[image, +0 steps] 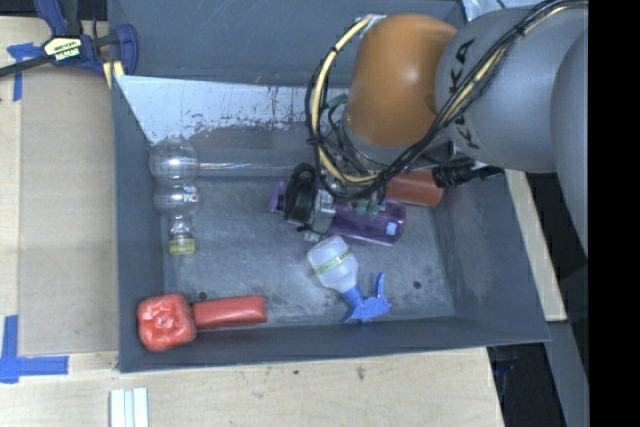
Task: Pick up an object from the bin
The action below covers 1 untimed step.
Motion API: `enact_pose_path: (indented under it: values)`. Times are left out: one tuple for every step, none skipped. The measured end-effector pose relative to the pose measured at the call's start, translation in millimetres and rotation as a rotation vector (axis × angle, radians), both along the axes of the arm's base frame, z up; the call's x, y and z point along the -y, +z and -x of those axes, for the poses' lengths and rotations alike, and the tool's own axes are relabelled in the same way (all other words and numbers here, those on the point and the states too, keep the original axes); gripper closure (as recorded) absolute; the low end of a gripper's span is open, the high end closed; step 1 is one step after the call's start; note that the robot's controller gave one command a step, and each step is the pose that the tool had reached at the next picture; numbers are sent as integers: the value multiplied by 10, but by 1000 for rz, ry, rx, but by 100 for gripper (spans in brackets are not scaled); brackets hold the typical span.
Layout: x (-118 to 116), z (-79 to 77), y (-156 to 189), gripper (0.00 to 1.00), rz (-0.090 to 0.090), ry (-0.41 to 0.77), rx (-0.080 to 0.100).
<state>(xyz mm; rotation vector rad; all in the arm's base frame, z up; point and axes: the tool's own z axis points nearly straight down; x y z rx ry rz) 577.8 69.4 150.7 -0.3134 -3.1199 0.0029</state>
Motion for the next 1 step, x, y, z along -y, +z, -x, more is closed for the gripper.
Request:
enact_pose_path:
  values:
    - [201,-270,1326,100,-1,41,8]
